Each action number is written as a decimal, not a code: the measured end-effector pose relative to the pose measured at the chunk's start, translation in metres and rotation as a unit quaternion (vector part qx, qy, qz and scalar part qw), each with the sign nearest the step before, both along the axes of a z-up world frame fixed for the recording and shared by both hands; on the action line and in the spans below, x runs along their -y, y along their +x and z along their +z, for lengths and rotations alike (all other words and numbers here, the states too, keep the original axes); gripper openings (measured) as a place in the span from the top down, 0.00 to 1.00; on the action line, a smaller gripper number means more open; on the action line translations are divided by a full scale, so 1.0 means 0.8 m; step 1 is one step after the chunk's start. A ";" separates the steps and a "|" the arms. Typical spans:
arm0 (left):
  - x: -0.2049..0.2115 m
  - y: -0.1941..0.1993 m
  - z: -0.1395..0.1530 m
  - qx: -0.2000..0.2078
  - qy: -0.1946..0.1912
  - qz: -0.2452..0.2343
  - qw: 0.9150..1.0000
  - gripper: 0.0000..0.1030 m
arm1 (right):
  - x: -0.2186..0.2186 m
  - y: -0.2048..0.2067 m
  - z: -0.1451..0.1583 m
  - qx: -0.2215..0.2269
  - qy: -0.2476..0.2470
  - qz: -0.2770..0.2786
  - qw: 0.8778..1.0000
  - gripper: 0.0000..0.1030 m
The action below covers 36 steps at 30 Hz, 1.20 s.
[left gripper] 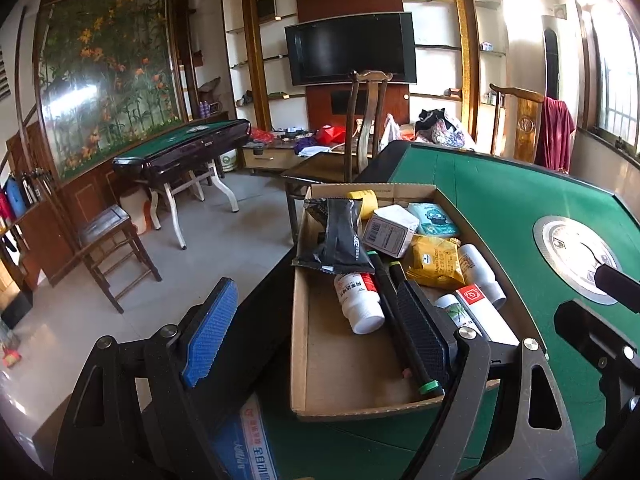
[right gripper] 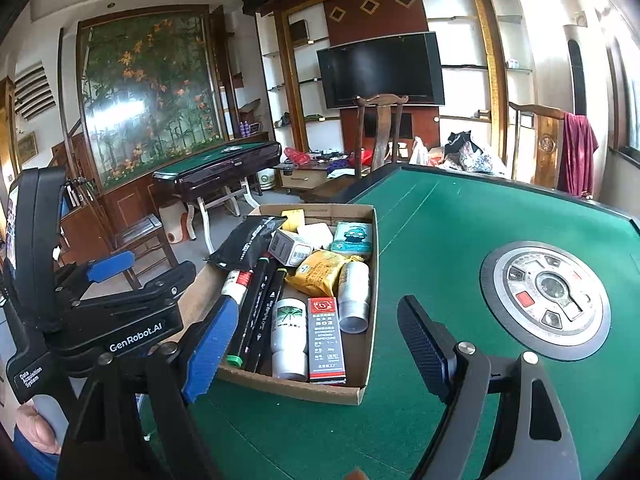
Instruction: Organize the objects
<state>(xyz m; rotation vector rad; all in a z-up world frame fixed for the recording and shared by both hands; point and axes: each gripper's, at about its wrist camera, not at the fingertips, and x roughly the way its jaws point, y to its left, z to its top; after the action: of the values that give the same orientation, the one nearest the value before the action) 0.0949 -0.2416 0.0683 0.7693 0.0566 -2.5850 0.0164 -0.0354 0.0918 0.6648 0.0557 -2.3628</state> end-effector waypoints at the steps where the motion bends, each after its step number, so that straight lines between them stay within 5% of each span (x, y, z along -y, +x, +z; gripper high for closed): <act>1: 0.000 -0.001 -0.001 0.002 0.001 -0.001 1.000 0.20 | 0.000 0.000 0.000 0.000 0.000 -0.001 1.000 0.20; 13: -0.010 0.002 -0.001 0.007 -0.032 0.000 0.999 0.20 | -0.002 0.000 0.002 -0.001 -0.001 -0.006 1.000 0.20; 36: -0.003 -0.003 -0.017 0.013 -0.012 -0.007 1.000 0.20 | 0.005 0.001 -0.005 0.001 0.011 -0.002 1.000 0.20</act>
<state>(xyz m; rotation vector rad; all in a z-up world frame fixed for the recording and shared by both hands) 0.0921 -0.2391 0.0548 0.7966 0.0136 -2.5839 0.0172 -0.0397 0.0880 0.6791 0.0789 -2.3683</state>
